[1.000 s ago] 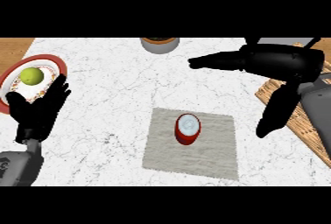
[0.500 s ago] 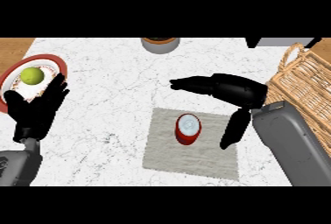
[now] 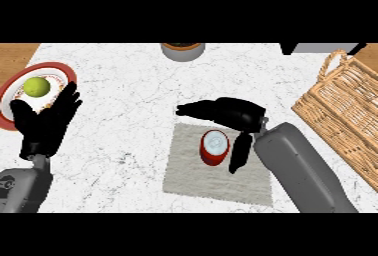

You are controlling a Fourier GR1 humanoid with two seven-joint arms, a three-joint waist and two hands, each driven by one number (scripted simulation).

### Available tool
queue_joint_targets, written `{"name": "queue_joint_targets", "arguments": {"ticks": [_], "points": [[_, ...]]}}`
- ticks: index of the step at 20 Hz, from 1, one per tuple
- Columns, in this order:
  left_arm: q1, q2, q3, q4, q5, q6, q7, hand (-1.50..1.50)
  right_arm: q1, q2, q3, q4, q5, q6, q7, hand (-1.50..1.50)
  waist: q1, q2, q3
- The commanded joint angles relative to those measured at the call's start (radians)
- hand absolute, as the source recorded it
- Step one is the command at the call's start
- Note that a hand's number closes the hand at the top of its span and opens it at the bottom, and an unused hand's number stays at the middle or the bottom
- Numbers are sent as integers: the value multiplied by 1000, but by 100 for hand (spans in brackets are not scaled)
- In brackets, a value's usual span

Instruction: Pick the can from the placemat and place it in the basket

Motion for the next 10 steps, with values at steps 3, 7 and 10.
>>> {"name": "queue_joint_targets", "arguments": {"ticks": [3, 7, 10], "points": [[-2, 16, 40, -27, -4, -34, 19, 0, -44, 29, 24, 173, 140, -77, -91, -150, 2, 0, 0], [-9, -22, 38, 9, -45, -30, 18, 0, -71, 38, -29, 164, 151, -15, -98, -150, -2, -1, 0], [11, -40, 45, 7, -56, -43, -22, 0, -76, 11, -49, 240, 186, -44, -201, -150, 0, 0, 0]]}}
